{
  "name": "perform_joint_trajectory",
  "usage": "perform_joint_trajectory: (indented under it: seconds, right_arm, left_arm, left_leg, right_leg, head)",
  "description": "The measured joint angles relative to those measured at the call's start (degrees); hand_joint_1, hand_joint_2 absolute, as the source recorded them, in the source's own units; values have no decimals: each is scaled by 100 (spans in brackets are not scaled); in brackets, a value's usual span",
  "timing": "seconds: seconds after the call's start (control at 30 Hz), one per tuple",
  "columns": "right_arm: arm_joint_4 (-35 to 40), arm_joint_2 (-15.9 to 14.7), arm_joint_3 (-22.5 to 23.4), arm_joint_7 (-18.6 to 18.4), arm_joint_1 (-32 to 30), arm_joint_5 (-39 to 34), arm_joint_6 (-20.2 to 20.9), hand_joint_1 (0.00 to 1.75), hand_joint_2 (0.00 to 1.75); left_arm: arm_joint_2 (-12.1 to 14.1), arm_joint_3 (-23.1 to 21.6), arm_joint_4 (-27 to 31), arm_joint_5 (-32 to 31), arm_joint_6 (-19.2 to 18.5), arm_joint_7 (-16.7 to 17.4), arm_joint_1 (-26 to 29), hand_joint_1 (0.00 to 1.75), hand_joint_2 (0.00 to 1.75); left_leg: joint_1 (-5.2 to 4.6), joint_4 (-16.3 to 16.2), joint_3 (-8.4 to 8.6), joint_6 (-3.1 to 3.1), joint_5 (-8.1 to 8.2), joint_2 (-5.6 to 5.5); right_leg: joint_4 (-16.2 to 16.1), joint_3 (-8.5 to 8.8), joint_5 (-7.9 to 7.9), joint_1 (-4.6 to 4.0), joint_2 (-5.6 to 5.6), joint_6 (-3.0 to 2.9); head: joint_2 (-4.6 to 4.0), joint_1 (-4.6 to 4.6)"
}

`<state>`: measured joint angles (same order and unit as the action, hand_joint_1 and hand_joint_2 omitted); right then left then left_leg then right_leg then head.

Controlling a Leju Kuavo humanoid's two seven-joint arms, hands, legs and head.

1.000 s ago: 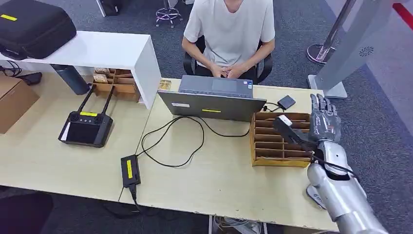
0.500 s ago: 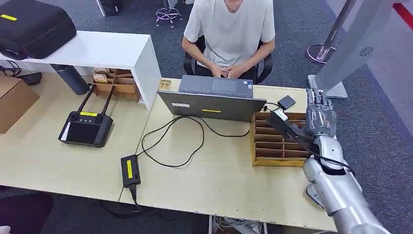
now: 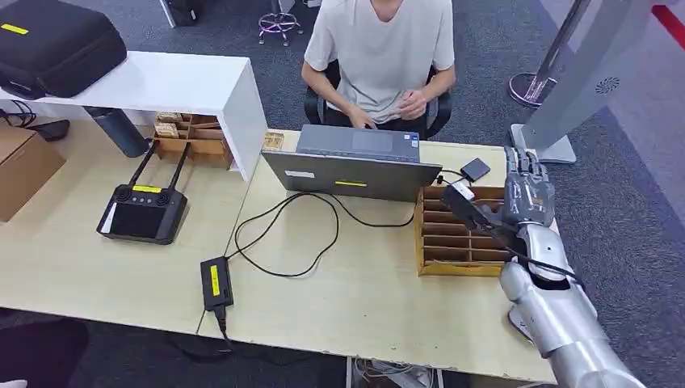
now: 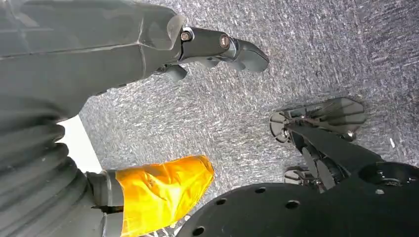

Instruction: Pass the card to the sensor for recognition and then transmit it.

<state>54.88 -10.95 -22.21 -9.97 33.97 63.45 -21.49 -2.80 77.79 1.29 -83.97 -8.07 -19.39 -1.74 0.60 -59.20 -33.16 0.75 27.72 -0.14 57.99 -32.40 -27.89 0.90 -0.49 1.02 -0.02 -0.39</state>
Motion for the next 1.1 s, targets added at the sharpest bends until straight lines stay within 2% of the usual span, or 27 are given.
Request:
perform_joint_trajectory:
  seconds: [0.73,0.77,0.83,1.1]
  right_arm:
    - [-184,2,0,0,-142,-107,-4,0,175]
    - [-186,2,0,0,-144,-112,-2,168,175]
    - [-188,2,0,0,-150,-131,-2,175,175]
    - [-188,2,2,22,-188,-260,-2,175,175]
  left_arm:
    - [0,63,0,7,-20,13,-39,0,175]
    - [0,68,0,9,-20,17,-39,0,175]
    - [0,74,0,11,-20,17,-39,0,175]
    - [0,92,0,9,-22,17,-39,0,175]
  left_leg:
    - [0,0,0,0,0,0]
    - [0,0,0,0,0,0]
    - [0,0,0,0,0,0]
    - [0,0,0,0,0,0]
  right_leg:
    - [0,0,0,0,0,0]
    - [0,0,0,0,0,0]
    - [0,0,0,0,0,0]
    - [0,0,0,0,0,0]
  head:
    - [0,0]
    - [0,0]
    - [0,0]
    - [0,0]
